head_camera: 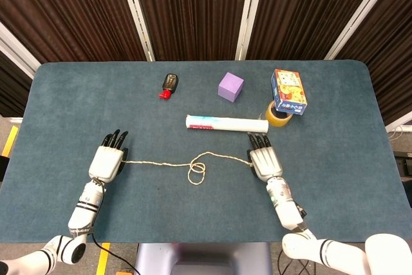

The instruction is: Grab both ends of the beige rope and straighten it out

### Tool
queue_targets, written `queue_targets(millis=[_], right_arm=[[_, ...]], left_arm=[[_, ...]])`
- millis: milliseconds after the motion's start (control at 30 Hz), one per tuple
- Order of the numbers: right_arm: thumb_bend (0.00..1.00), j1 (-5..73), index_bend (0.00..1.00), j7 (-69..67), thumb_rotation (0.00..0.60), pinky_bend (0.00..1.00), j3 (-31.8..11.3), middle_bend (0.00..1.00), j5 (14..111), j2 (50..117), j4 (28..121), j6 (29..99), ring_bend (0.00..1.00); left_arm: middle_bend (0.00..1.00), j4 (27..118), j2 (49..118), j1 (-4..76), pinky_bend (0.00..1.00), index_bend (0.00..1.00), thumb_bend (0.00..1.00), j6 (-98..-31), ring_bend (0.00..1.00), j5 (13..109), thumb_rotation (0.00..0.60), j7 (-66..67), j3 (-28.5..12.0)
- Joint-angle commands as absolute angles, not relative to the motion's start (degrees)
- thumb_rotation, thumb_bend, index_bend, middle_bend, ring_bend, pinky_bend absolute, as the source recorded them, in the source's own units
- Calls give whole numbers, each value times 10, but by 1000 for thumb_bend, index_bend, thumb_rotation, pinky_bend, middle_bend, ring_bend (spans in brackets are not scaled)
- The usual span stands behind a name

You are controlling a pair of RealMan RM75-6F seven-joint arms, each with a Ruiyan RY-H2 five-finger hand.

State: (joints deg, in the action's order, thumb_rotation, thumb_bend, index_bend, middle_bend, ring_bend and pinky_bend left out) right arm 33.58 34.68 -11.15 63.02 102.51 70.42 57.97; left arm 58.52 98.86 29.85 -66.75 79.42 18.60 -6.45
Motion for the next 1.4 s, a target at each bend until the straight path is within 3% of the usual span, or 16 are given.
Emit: queue_targets(millis=[33,233,633,800,1400], right_arm=[[459,338,642,349,600,0,-111,65,626,1028,701,578,0],[463,344,653,362,600,0,-109,78,607,1034,694,573,0],[534,348,768,359,600,0,-108,151,603,1035,694,582,0],[616,346,782,353,600,0,-109,161,602,1023,706,589,0],[656,286,809,298,600,0,-92,180,636,873,813,655,0]], left_arm=[[76,585,988,299,167,616,465,-667,0,794,600,184,-65],[75,586,986,300,167,616,466,-665,0,792,600,182,-65],[70,586,983,301,167,614,468,-666,0,792,600,177,-65],[69,589,977,300,167,613,473,-669,0,791,600,179,-66],[67,604,931,273,167,611,484,-694,0,788,600,184,-58]])
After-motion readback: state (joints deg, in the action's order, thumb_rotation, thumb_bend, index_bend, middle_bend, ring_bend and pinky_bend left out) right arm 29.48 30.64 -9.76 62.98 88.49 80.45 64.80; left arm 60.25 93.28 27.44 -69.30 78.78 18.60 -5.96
